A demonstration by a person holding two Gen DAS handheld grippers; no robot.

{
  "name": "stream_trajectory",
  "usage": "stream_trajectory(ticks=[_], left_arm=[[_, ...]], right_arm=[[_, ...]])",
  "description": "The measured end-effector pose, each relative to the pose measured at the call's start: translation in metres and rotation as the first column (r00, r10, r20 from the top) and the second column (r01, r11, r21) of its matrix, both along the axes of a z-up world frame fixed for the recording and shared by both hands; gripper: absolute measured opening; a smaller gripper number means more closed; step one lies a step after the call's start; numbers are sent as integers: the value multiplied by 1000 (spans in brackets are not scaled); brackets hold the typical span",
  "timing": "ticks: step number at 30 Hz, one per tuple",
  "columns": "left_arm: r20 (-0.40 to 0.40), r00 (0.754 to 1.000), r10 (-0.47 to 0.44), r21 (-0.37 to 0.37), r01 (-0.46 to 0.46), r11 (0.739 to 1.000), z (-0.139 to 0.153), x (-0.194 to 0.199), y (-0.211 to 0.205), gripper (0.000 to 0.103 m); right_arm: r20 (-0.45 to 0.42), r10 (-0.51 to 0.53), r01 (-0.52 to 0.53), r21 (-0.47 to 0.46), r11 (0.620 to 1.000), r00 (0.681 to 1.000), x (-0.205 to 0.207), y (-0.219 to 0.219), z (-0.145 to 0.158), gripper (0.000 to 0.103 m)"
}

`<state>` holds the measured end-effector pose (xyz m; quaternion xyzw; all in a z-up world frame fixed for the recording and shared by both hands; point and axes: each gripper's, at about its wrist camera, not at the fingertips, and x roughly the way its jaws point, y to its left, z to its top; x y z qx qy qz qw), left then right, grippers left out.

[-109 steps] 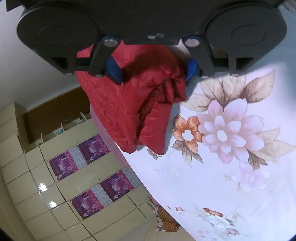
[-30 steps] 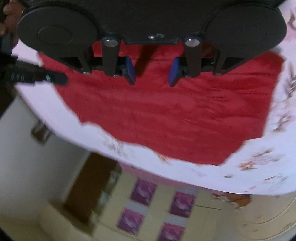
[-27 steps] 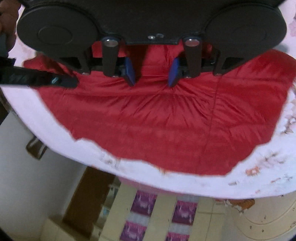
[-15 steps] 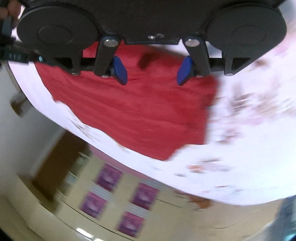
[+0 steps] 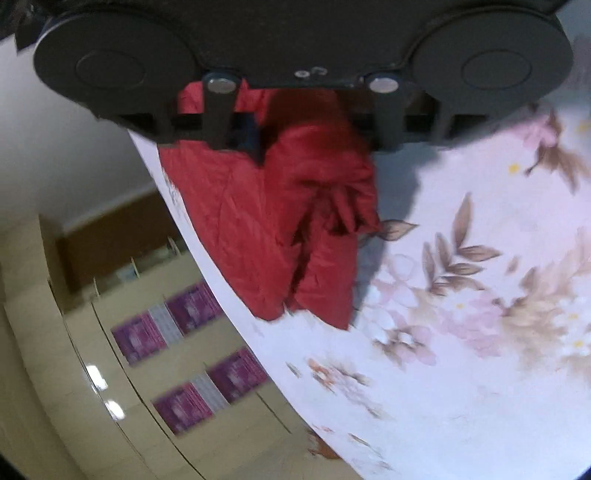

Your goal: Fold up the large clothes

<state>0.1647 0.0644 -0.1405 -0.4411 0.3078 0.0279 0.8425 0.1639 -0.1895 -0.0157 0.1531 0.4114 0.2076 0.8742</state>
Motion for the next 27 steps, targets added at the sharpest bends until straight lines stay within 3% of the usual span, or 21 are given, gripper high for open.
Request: stream_trajectory(ticks=[4, 6, 9, 11, 14, 16, 20, 25, 27], left_arm=[[84, 994, -72, 156, 59, 986, 31, -5, -16, 18], [126, 983, -132, 259, 96, 961, 52, -10, -31, 18], [116, 976, -182, 366, 128, 922, 70, -8, -46, 18], [96, 976, -197, 391, 145, 909, 76, -6, -50, 18], [100, 969, -225, 401, 167, 900, 85, -6, -53, 18], [135, 955, -263, 408, 188, 893, 93, -7, -57, 18], [186, 912, -364, 470, 243, 849, 104, -6, -79, 18], [209, 880, -427, 519, 271, 811, 112, -1, -97, 18], [202, 876, -438, 536, 276, 798, 115, 2, -104, 18]], right_arm=[[-51, 16, -20, -88, 996, 999, 5, 17, -28, 14], [-69, 5, -11, -90, 996, 998, 8, 18, -36, 14], [-91, -27, 20, -73, 997, 996, 6, 12, -30, 14], [-61, -45, 44, -27, 999, 997, -8, 2, -13, 14], [-61, -19, 15, -53, 998, 998, -27, 1, -4, 14], [-101, -16, 6, -101, 995, 995, -30, 9, -17, 13], [-121, -37, 28, -77, 997, 992, -28, 13, -40, 13], [-170, -54, 62, 40, 997, 984, -24, -10, -42, 13], [-142, -111, 130, 126, 983, 984, -26, -27, -31, 12]])
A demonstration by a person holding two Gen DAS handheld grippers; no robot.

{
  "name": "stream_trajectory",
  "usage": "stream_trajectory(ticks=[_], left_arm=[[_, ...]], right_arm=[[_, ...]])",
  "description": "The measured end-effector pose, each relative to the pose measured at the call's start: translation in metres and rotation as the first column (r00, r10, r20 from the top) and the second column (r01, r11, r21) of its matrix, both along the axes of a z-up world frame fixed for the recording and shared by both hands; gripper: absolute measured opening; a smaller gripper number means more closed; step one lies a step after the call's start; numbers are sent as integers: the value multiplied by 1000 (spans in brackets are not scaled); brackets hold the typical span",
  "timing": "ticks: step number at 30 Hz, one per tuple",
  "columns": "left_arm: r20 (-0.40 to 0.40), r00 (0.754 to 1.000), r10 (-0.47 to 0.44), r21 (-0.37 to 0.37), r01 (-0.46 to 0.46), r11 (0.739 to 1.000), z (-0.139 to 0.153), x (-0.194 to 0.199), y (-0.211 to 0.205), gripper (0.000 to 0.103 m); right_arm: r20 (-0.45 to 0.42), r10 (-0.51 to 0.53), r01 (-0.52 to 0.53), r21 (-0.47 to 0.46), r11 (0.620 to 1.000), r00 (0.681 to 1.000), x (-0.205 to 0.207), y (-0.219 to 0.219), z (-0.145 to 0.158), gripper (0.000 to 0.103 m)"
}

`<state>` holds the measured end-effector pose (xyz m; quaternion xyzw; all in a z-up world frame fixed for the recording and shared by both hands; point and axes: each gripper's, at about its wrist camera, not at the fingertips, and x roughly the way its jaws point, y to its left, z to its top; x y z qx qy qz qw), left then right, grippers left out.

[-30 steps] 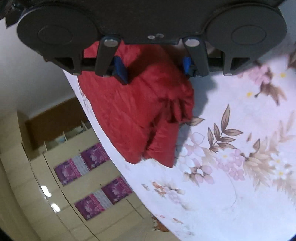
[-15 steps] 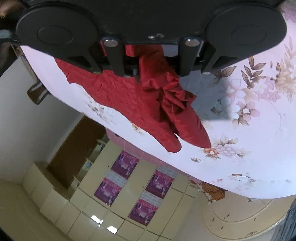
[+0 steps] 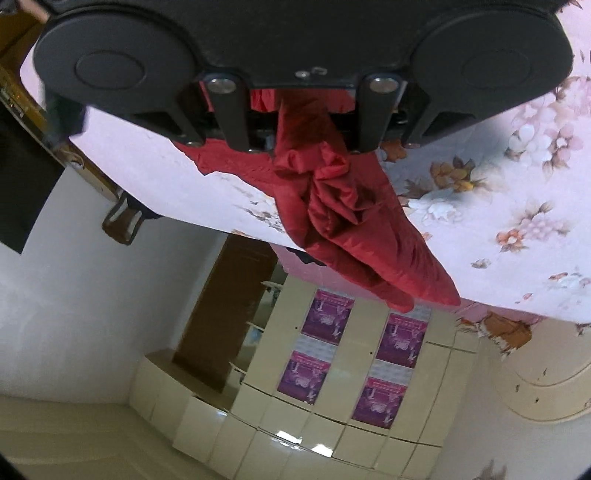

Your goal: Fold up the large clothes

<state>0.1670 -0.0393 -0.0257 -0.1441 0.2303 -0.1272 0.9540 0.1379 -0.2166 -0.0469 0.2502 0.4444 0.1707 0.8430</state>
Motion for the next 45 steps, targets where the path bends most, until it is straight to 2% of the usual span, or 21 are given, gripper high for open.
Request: stream_trajectory(ticks=[2, 5, 6, 9, 12, 13, 15, 22, 24, 25, 27, 28, 30, 31, 32, 34, 36, 37, 39, 40, 45], left_arm=[[-3, 1000, 5, 23, -5, 1000, 1, 1, -4, 18], [-15, 1000, 21, 47, -20, 999, 4, 3, -12, 18], [-20, 1000, 21, 62, -20, 998, 7, 3, -15, 18], [-41, 999, 10, 92, -6, 996, 11, 4, -28, 18], [-44, 999, -8, 123, 14, 992, 15, 5, -48, 18], [-41, 999, -14, 133, 19, 991, 17, 6, -55, 18], [-42, 999, -28, 148, 34, 988, 20, 9, -73, 18], [-75, 991, -113, 179, 125, 976, 11, 29, -142, 18], [-124, 978, -167, 190, 189, 963, -2, 40, -168, 20], [-165, 965, -203, 191, 234, 953, -11, 47, -181, 24], [-275, 910, -311, 161, 363, 918, -36, 63, -209, 46], [-317, 882, -349, 134, 406, 904, -47, 67, -216, 61], [-327, 865, -381, 56, 420, 906, -45, 66, -216, 63], [-302, 868, -395, 8, 416, 909, -38, 63, -209, 63], [-266, 879, -395, -32, 401, 915, -28, 59, -198, 61], [-187, 922, -338, -64, 332, 941, -9, 56, -166, 60], [-141, 966, -215, -47, 210, 976, -2, 63, -128, 58], [-141, 977, -158, -46, 153, 987, -5, 71, -109, 58], [-187, 979, -76, -68, 64, 996, -18, 90, -76, 57], [-212, 975, -64, -99, 44, 994, -26, 99, -64, 56], [-317, 944, -92, -181, 35, 983, -69, 128, -42, 50]], right_arm=[[48, -38, 36, 39, 999, 998, 5, -10, 12, 12], [-45, 31, -33, -40, 999, 999, 17, 0, 0, 11], [-63, 49, -51, -37, 998, 997, 14, 3, -5, 11], [-41, 106, -107, -35, 994, 994, 4, 9, -12, 11], [-48, 127, -126, 12, 992, 991, 16, 2, -20, 4], [-54, 118, -116, 45, 992, 991, 17, -4, -19, 4], [3, 71, -71, 92, 993, 997, 12, -30, -8, 4], [44, -139, 133, 114, 984, 989, 0, -143, 14, 4], [49, -190, 183, 117, 976, 981, -3, -174, 16, 4], [47, -208, 202, 116, 972, 977, -4, -187, 15, 4], [28, -250, 244, 143, 959, 968, -3, -210, 10, 4], [13, -264, 258, 175, 950, 964, -2, -221, 8, 6], [-17, -286, 284, 189, 940, 958, -2, -235, 9, 57], [35, -308, 295, 201, 934, 951, -9, -245, 17, 86], [84, -302, 279, 218, 935, 949, -13, -252, 23, 86], [105, -259, 228, 238, 944, 960, -7, -255, 31, 86], [112, -212, 174, 281, 944, 971, 5, -253, 34, 86], [115, -188, 148, 292, 945, 975, 14, -251, 34, 86], [116, -137, 98, 298, 950, 984, 32, -239, 35, 86], [112, -111, 72, 301, 951, 988, 40, -233, 35, 86], [16, -20, 16, 248, 969, 1000, 82, -203, 10, 86]])
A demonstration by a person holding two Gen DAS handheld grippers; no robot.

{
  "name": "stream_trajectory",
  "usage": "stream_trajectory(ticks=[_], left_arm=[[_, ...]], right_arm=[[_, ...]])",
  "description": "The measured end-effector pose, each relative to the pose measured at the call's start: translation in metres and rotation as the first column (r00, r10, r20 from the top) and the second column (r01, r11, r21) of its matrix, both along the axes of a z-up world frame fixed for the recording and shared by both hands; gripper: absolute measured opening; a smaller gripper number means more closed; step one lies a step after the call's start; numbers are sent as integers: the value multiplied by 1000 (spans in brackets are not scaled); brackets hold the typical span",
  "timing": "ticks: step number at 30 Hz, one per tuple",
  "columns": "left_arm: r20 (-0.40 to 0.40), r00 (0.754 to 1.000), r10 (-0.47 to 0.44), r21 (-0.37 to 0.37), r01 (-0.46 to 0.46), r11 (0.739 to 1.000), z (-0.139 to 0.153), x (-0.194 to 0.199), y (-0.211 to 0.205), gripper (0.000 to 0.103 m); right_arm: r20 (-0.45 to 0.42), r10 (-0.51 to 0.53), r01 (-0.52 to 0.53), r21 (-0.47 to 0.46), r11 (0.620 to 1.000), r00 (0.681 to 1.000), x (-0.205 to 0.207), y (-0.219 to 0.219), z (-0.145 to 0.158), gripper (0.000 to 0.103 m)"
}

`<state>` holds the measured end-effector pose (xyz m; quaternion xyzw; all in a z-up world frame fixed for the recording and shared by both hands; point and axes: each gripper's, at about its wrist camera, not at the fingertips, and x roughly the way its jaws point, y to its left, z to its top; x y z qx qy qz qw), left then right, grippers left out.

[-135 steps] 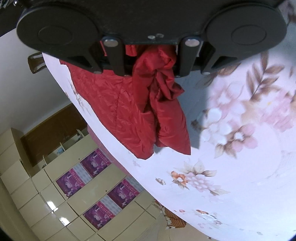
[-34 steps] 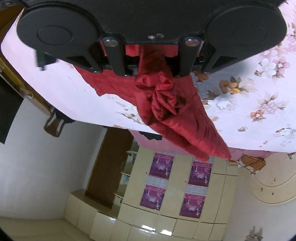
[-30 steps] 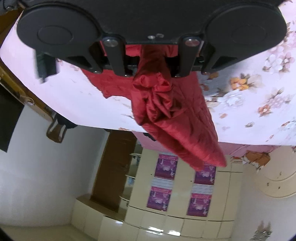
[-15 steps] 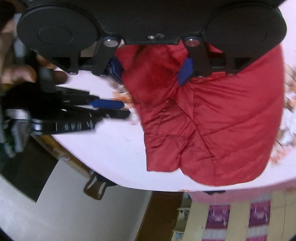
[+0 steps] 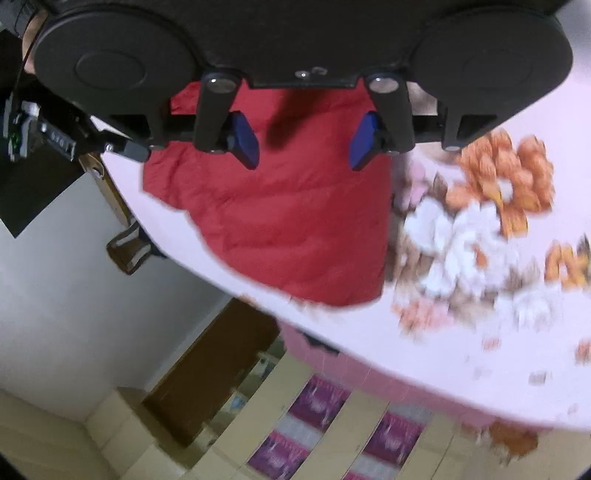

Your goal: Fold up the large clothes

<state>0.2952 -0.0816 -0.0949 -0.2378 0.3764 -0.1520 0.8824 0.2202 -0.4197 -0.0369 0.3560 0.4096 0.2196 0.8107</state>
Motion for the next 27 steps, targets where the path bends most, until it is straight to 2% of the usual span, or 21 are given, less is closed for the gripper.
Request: stream_trajectory(ticks=[3, 4, 5, 6, 7, 8, 12, 13, 15, 16, 17, 18, 19, 22, 24, 25, 26, 27], left_arm=[[-11, 1000, -22, -2, 22, 1000, -11, 1, -11, 50], [-8, 1000, -26, -19, 26, 999, -13, 2, -8, 47], [1, 1000, -29, -30, 29, 999, -11, 1, -8, 40], [9, 999, -37, -33, 38, 999, -5, 1, -11, 39], [27, 998, -57, -33, 58, 998, -2, -3, -15, 38], [48, 995, -83, -19, 84, 996, 2, -3, -18, 36], [69, 984, -166, 64, 161, 985, 7, -2, -38, 35], [65, 980, -186, 90, 180, 980, 5, -1, -45, 36], [57, 974, -218, 132, 209, 969, 0, 2, -58, 37], [51, 973, -227, 148, 217, 965, -2, 3, -63, 37], [46, 971, -236, 171, 225, 959, -3, 5, -68, 37], [39, 968, -248, 204, 235, 950, -5, 6, -74, 37], [32, 965, -261, 232, 247, 941, -6, 7, -78, 37], [15, 960, -278, 246, 266, 932, -6, 9, -80, 37], [19, 960, -278, 242, 265, 933, 3, 6, -75, 40], [36, 964, -263, 239, 248, 939, 9, 5, -68, 48], [72, 968, -242, 244, 218, 945, 14, 3, -61, 53], [104, 969, -222, 247, 191, 950, 20, 2, -53, 53]], right_arm=[[-40, 22, -24, -44, 999, 999, 17, 14, -15, 83], [-36, 25, -27, -38, 999, 999, 18, 17, -16, 48], [-41, 31, -32, -29, 999, 999, 20, 19, -17, 32], [-29, 18, -19, -31, 999, 999, 18, 20, -14, 28], [-9, 14, -15, -32, 999, 1000, 17, 18, -9, 20], [9, 11, -11, -37, 999, 1000, 12, 17, -3, 19], [97, -21, 31, -101, 994, 995, -18, 9, 19, 18], [95, -30, 41, -123, 992, 995, -22, 6, 16, 18], [43, -65, 70, -121, 990, 997, -22, 1, -8, 19], [24, -81, 83, -112, 990, 996, -22, -3, -24, 19], [-13, -102, 101, -57, 993, 995, -22, -8, -42, 18], [-66, -132, 135, 38, 990, 989, -21, -14, -60, 19], [-85, -150, 157, 80, 984, 985, -22, -18, -66, 19], [-79, -160, 166, 78, 983, 984, -26, -19, -64, 19], [-60, -192, 194, 25, 981, 980, -33, -24, -49, 34], [-27, -226, 225, -28, 974, 974, -39, -28, -34, 48], [37, -241, 244, -95, 965, 970, -47, -29, -18, 51], [85, -221, 231, -134, 964, 972, -48, -29, -6, 51]])
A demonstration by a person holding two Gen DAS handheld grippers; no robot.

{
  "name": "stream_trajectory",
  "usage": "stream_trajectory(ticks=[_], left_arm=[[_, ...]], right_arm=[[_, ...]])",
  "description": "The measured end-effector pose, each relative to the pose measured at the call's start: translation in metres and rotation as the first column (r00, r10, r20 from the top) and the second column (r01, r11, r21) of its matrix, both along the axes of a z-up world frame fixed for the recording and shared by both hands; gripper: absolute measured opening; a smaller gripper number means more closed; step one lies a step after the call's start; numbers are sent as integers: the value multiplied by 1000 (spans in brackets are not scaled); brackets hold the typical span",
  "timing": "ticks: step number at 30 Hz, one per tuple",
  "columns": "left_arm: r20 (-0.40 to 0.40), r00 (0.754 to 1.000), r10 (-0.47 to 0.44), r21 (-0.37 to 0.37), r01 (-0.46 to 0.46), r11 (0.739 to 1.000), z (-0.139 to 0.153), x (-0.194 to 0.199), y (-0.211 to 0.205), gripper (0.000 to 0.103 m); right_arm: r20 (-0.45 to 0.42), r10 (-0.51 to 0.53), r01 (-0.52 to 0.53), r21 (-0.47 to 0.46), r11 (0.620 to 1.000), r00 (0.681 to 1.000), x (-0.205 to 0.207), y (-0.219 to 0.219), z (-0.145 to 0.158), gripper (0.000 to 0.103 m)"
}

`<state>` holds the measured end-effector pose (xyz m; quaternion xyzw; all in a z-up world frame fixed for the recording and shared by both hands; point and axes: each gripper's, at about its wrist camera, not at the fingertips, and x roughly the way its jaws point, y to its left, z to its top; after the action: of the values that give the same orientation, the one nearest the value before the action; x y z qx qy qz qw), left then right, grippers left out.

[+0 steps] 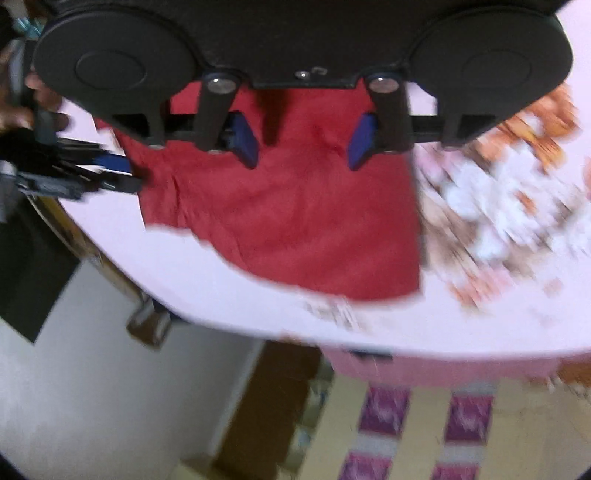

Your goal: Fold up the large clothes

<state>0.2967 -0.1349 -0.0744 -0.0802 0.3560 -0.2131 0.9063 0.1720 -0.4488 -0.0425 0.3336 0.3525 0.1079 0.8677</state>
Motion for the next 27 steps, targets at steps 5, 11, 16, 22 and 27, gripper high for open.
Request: stream_trajectory(ticks=[5, 11, 16, 22, 27], left_arm=[[4, 1000, 21, -34, -21, 999, -1, 39, 11, 47], [6, 998, -65, 11, 65, 998, -6, 89, -28, 46], [-39, 993, -112, 38, 113, 993, -24, 118, -58, 46], [-108, 991, -82, 81, 91, 993, -46, 130, -71, 49], [-98, 992, -77, 132, 90, 987, -54, 128, -78, 49]], right_arm=[[69, 185, -161, -263, 951, 980, 29, 47, 43, 25], [34, 279, -242, -403, 882, 960, 74, 96, 21, 19], [-9, 255, -235, -423, 875, 967, 95, 85, -11, 19], [-77, 169, -185, -332, 925, 983, 104, 63, -43, 18], [-69, 136, -149, -252, 956, 988, 102, 49, -47, 17]])
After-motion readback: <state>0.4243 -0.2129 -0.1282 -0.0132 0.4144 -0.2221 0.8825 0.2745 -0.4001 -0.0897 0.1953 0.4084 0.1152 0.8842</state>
